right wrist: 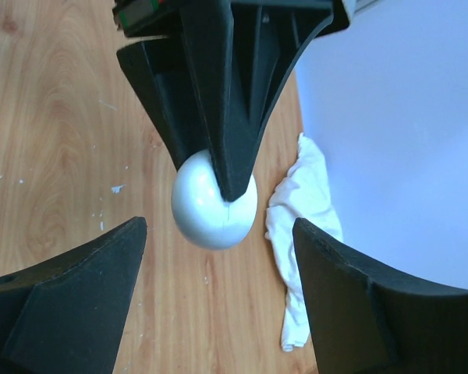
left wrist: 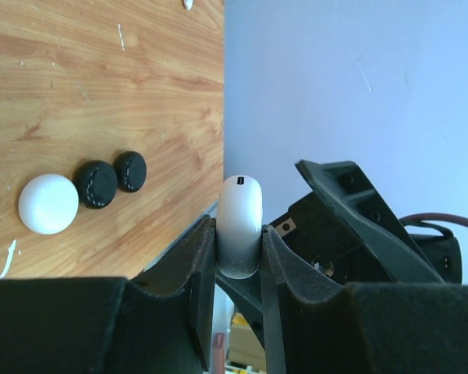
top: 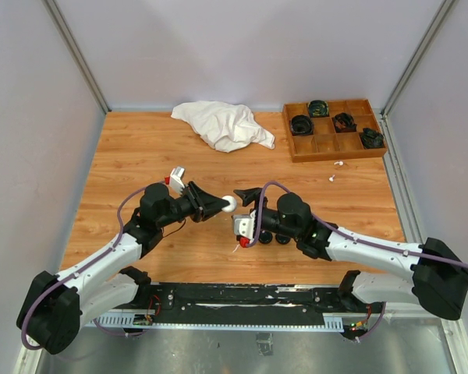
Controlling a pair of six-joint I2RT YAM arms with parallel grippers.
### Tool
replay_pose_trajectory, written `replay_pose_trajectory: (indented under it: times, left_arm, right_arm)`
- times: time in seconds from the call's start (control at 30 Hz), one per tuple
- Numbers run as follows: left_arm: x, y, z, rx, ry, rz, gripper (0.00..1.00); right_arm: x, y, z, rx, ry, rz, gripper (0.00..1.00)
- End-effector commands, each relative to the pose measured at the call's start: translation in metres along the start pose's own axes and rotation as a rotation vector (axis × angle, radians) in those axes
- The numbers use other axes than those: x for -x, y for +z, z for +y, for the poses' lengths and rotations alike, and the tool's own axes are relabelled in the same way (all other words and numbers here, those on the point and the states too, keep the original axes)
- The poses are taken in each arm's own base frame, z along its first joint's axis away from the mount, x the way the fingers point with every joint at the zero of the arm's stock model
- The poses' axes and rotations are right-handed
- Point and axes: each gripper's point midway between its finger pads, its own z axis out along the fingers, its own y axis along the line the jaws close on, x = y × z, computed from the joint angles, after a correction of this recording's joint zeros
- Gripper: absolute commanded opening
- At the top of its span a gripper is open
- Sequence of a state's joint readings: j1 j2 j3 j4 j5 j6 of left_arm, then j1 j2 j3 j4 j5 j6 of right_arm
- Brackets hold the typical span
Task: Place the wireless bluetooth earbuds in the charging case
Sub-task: Pick up the charging case at the center of the board.
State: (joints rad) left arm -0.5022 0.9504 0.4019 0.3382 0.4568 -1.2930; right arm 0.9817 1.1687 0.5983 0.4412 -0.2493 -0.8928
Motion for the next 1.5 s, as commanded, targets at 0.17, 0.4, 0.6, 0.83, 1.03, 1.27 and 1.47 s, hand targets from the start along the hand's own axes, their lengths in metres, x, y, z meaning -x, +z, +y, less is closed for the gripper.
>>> replay_pose_trajectory:
  times: [0.17, 0.4, 0.6, 0.83, 1.03, 1.27, 1.47]
  left_arm:
    - [-0.003, -0.004, -0.018, -0.063, -0.123, 0.017, 0.00]
    - [-0.005, -0.008, -0.025, -0.090, -0.224, 0.020, 0.00]
    - [-0.005, -0.013, -0.025, -0.111, -0.322, 0.015, 0.00]
    - [-0.007, -0.013, -0.025, -0.109, -0.337, 0.029, 0.00]
    - [-0.007, -0.012, -0.022, -0.102, -0.344, 0.030, 0.00]
    - [-0.008, -0.013, -0.017, -0.094, -0.341, 0.028, 0.07]
    - [-0.006, -0.015, -0.021, -0.112, -0.310, 0.003, 0.28]
  right_arm:
    - [0.027, 0.000, -0.021, -0.117, -0.067, -0.079, 0.64]
    - [0.022, 0.002, -0.016, -0.108, -0.081, -0.053, 0.56]
    - [0.021, 0.003, -0.015, -0.106, -0.092, -0.039, 0.51]
    - [0.022, 0.007, -0.011, -0.083, -0.107, -0.032, 0.44]
    - [0.025, 0.009, -0.009, -0.075, -0.133, -0.040, 0.41]
    - [0.026, 0.009, -0.009, -0.070, -0.116, -0.038, 0.21]
    - [0.026, 0.007, -0.004, -0.020, -0.052, -0.016, 0.01]
